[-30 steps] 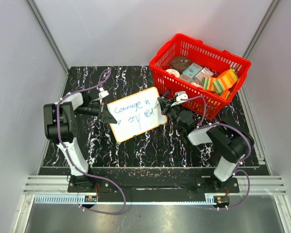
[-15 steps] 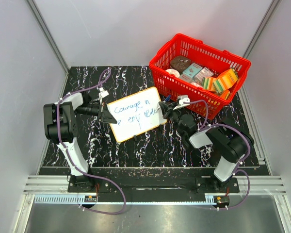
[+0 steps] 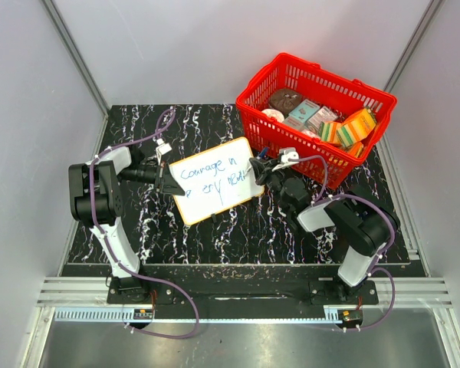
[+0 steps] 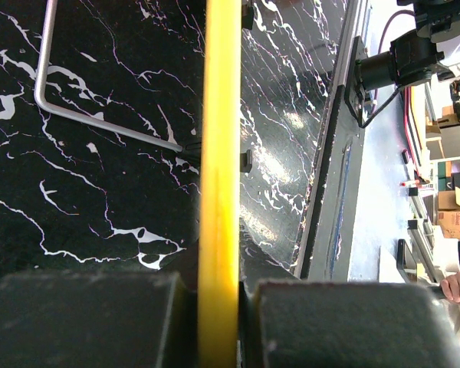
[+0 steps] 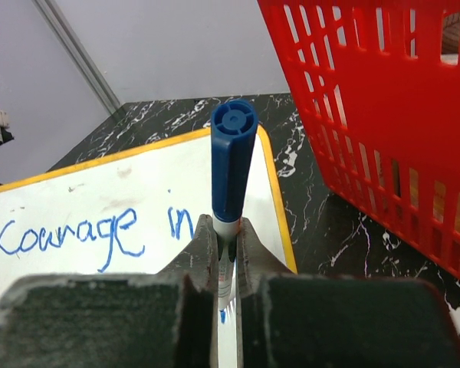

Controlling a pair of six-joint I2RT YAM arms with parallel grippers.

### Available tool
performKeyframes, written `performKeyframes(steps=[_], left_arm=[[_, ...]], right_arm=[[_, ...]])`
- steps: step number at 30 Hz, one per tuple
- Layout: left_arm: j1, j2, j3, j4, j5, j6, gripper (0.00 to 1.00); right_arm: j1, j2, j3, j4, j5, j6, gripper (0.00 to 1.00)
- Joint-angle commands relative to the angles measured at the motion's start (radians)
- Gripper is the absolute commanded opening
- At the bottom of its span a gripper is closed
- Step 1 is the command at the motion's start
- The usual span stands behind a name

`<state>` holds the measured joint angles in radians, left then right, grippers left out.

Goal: Write a sentence on the whiteboard

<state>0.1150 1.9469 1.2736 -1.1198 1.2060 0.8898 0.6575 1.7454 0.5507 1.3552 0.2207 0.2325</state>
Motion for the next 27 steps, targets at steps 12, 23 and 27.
performKeyframes(steps=[12, 23, 27], left_arm=[[-0.018, -0.002, -0.033, 0.022, -0.210, 0.095, 0.00], [-0.018, 0.001, -0.034, 0.021, -0.206, 0.097, 0.00], [-0.018, 0.000, -0.034, 0.022, -0.209, 0.097, 0.00]], right_arm=[[-0.007, 0.002, 0.075, 0.010, 0.075, -0.078, 0.00], [-0.018, 0.003, 0.049, 0.004, 0.083, -0.052, 0.00], [-0.018, 0.005, 0.031, 0.010, 0.082, -0.041, 0.00]])
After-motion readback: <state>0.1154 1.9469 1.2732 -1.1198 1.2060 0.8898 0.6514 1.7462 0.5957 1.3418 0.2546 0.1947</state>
